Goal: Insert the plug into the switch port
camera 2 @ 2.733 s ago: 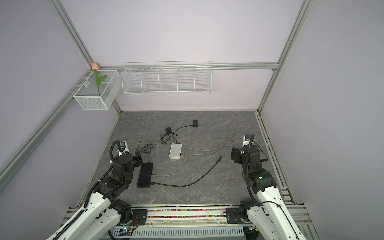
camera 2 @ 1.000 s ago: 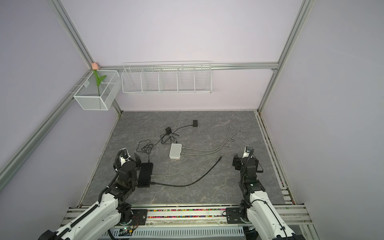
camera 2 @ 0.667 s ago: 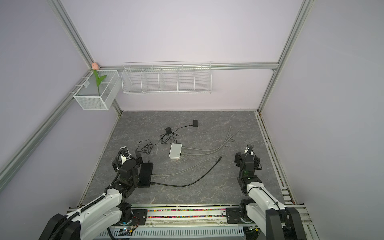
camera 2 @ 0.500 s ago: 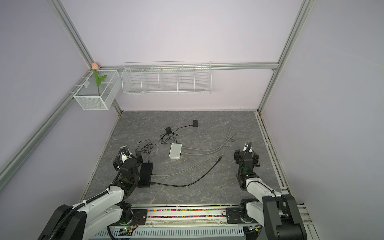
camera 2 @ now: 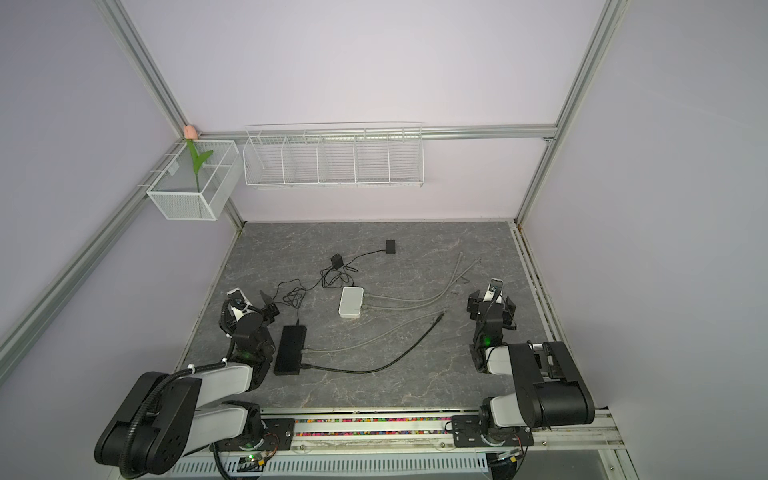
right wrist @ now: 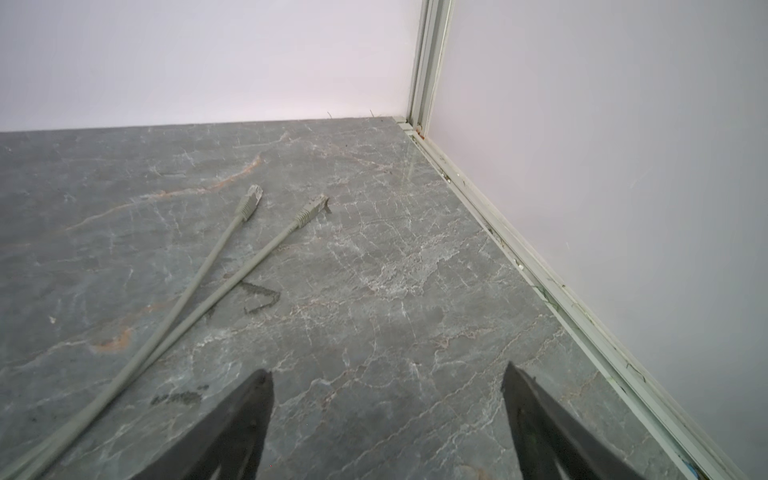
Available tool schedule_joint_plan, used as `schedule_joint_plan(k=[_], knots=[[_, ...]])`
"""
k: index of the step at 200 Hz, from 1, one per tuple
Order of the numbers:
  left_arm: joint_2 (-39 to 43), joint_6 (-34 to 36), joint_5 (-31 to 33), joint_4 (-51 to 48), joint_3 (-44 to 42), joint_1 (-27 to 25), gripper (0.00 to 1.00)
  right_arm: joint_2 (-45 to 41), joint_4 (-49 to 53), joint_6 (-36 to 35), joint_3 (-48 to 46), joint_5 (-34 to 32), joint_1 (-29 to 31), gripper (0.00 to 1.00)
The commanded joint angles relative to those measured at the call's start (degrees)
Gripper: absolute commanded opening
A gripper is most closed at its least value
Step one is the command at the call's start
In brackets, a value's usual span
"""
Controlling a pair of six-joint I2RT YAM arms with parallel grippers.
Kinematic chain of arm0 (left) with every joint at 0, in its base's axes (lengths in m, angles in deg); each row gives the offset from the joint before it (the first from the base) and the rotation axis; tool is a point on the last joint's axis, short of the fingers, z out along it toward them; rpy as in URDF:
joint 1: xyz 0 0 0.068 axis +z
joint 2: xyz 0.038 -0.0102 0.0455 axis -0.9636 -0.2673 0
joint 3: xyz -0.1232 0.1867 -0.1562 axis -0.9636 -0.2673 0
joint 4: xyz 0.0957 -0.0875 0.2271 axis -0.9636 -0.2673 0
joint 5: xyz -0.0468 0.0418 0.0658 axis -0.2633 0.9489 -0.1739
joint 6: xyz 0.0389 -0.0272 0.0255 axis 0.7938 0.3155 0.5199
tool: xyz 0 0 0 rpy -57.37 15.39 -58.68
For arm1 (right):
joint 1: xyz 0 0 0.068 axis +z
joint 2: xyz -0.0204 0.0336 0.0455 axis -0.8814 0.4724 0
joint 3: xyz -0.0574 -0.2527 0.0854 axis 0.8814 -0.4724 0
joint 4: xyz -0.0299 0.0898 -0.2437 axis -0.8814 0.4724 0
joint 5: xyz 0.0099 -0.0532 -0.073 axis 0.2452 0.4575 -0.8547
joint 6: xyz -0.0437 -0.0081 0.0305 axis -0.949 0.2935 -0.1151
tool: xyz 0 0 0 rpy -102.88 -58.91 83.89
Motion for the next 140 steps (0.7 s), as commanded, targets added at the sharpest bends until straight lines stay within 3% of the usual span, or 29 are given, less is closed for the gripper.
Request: schedule_joint_plan(k=[1,13,27,41,54,103,140], knots=[[-4.3,1.5,-2.8,9.6,-0.4,0.6,0.99,1.5,-6.5,-3.0,0.1,4.4,0.2,0.89],[-8.8,1.7,-3.4,15.0,-0.8,0.7,0.99,4.1,-10.0,-4.9,-1.3,9.7,0.3,0.89],[-14.9,3.8,-4.6,24.0,-1.2,0.9,0.99,11.1,-25.1,-6.7,-4.2,8.3,1.2,0.89],[-12.8,3.2,-5.6,20.9,-1.1,1.0,0.99,7.3,-18.9,-7.1,-4.0,8.5,2.5,0.89],[-13.0,3.5,-6.4,22.6,-2.2,1.0,0.99,10.2,-24.9,-7.4,-5.1,8.0,2.4,0.89],[-16.9,7.3,-17.5,23.8,-1.8,1.0,0.99,10.1,-24.8,-10.7,-5.2,9.7,4.4,0.89],[-18.4,8.1,-17.5,23.8,-0.6,0.8,0.99,10.7,-24.6,-12.1,-4.5,8.8,5.5,0.89]])
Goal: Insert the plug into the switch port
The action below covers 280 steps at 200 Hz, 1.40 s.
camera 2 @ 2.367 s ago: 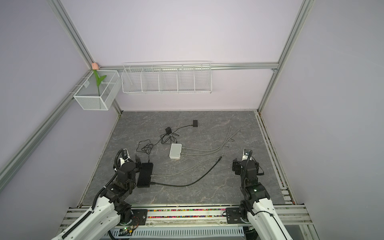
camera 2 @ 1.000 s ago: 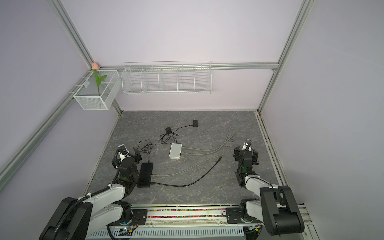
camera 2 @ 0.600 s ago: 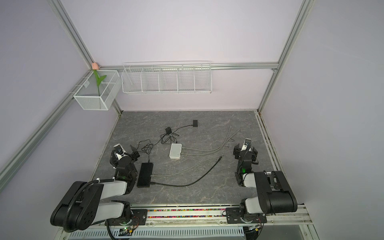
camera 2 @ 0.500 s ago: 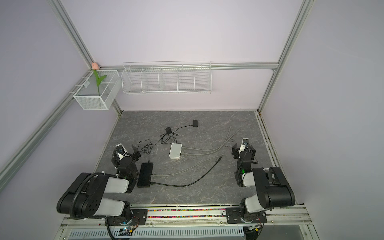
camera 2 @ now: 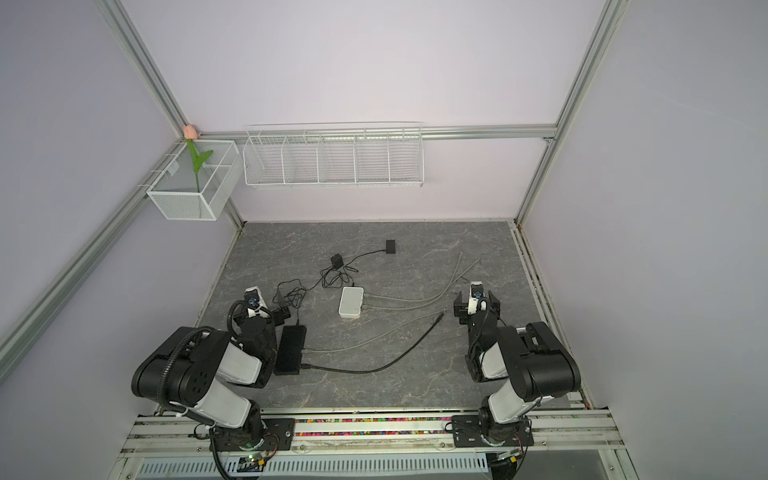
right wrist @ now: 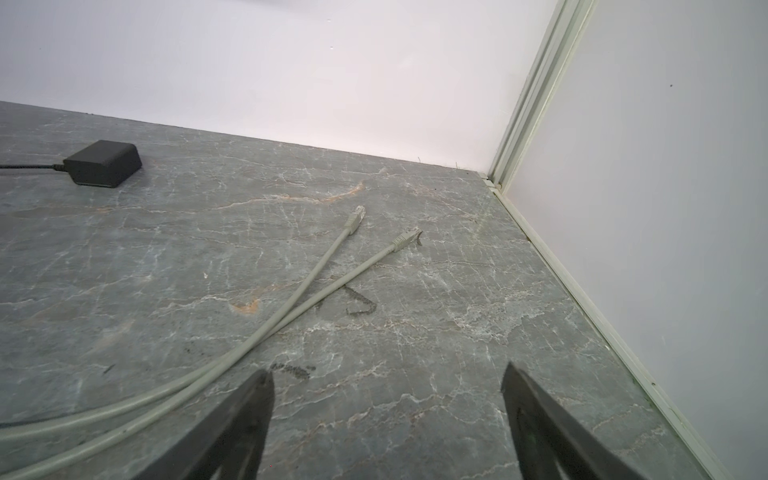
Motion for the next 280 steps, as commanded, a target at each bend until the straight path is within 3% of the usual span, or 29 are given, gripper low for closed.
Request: schedule_joint_plan(k=[1,48,63,83,94,191,237,280], knots=[[0.0,1.9,-3.0,2.8,0.7,0.2,0.99,0.8,-3.7,-2.5,0.3,-0.4,0.7,0.89],[-2.5,5.0,-5.5,2.4,3.5,0.1,0.99,1.6,-2.9,-2.5,1.6,-0.4,0.6,0.89],[2.0,2.1,-4.9,-11.5,8.5,1.0,0.99,0.5,1.1,-1.6,3.0,-0.1,-0.2,0.89],[3.3,0.2,-8.2,-22.9,13.7,3.7,0.99,-2.4,19.3,2.6,10.4,0.0,-3.0,0.89],[2.9,-0.9,-11.3,-24.5,14.8,5.4,0.99,-3.8,28.6,5.7,14.0,6.4,-7.0,0.89],[3.0,-4.2,-11.7,-26.7,15.9,8.1,0.99,-3.5,27.6,5.9,13.9,8.0,-7.8,0.89],[2.9,-6.3,-5.5,-22.5,13.8,8.0,0.99,-3.4,27.5,5.9,13.9,7.8,-7.7,0.89],[2.5,-2.3,-6.8,-22.6,14.3,5.7,0.99,-3.4,27.5,5.9,13.9,7.8,-7.7,0.89]])
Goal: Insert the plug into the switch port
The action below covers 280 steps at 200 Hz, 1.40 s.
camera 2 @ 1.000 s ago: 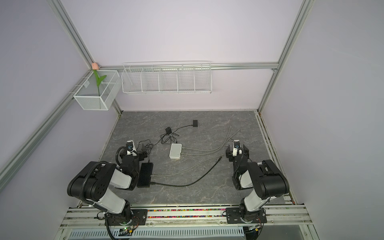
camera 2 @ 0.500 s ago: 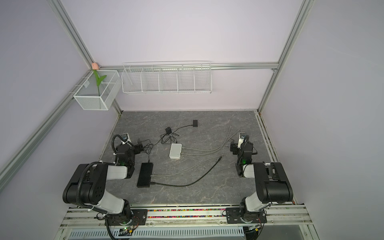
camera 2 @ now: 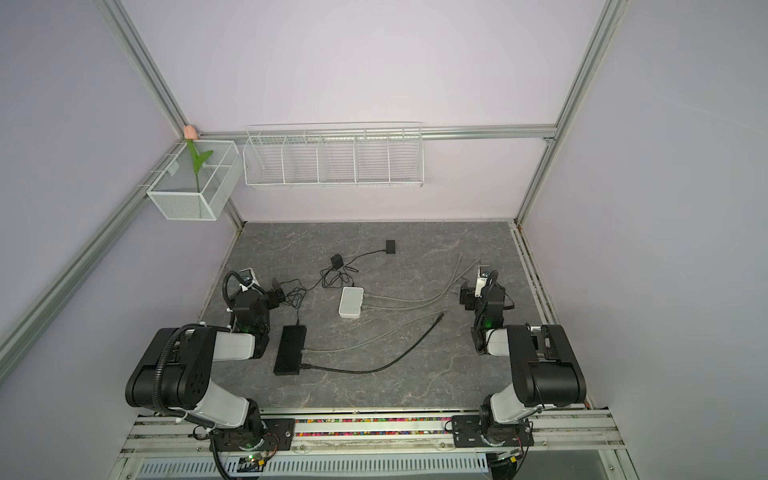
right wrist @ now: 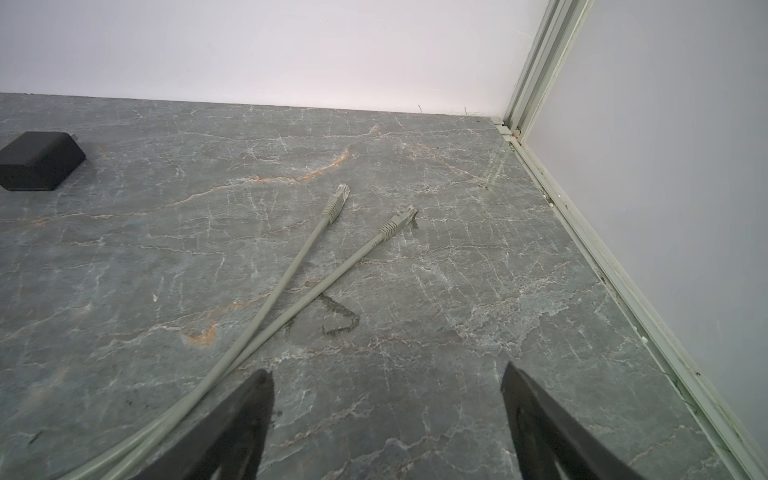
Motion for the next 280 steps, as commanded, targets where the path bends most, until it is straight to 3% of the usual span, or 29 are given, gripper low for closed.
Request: schedule_joint_plan(k=[1,21,31,46,76,104,138,280], knots=[[-0.2,2.8,0.0,1.9,0.0,-2.1,0.99,-0.5,-0.1,0.6,-0.4,0.2,0.2,0.89],[-0.2,3.8,-0.3,3.9,-1.0,-2.8,0.99,-0.4,-0.1,0.6,-0.3,0.3,0.1,0.89],[-0.4,3.8,-0.2,3.9,-0.9,-2.8,0.99,-0.2,0.4,-0.4,0.2,5.1,-0.4,0.89],[-0.2,3.1,-0.4,1.7,0.1,-2.5,0.99,-0.5,1.3,-0.1,0.3,7.0,-1.3,0.89],[-0.3,3.4,-0.4,2.3,-0.1,-2.5,0.99,-0.4,1.0,0.0,0.3,7.4,-1.5,0.89],[-0.3,5.7,-4.3,8.5,-3.5,-3.2,0.99,-0.5,1.1,0.1,0.3,7.5,-1.5,0.89],[0.1,3.6,-4.1,0.1,0.7,-1.9,0.99,-0.5,1.1,0.0,0.3,7.5,-1.5,0.89],[0.0,3.8,-3.7,1.1,0.2,-2.1,0.99,-0.6,1.2,0.0,0.3,7.5,-1.5,0.89]])
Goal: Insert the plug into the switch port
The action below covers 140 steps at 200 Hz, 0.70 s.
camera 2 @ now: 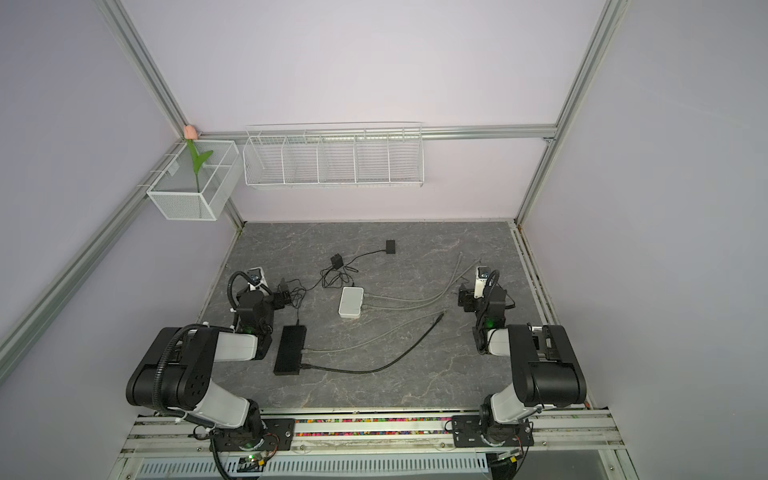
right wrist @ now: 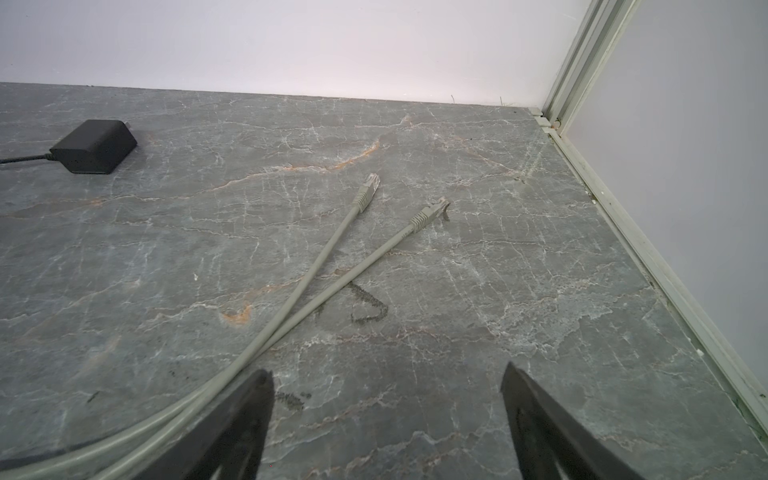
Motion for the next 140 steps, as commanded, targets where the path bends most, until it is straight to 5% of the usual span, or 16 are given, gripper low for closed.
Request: schedule_joint_plan(k=[1,140], knots=[[0.0,0.2,-0.4,0.3,0.6,0.0,0.99,-0.6,-0.1,0.0,0.3,0.8,-0.1,0.89],[0.0,0.0,-0.4,-0.1,0.9,0.0,0.99,-0.6,-0.1,0.0,0.3,0.8,-0.1,0.89]])
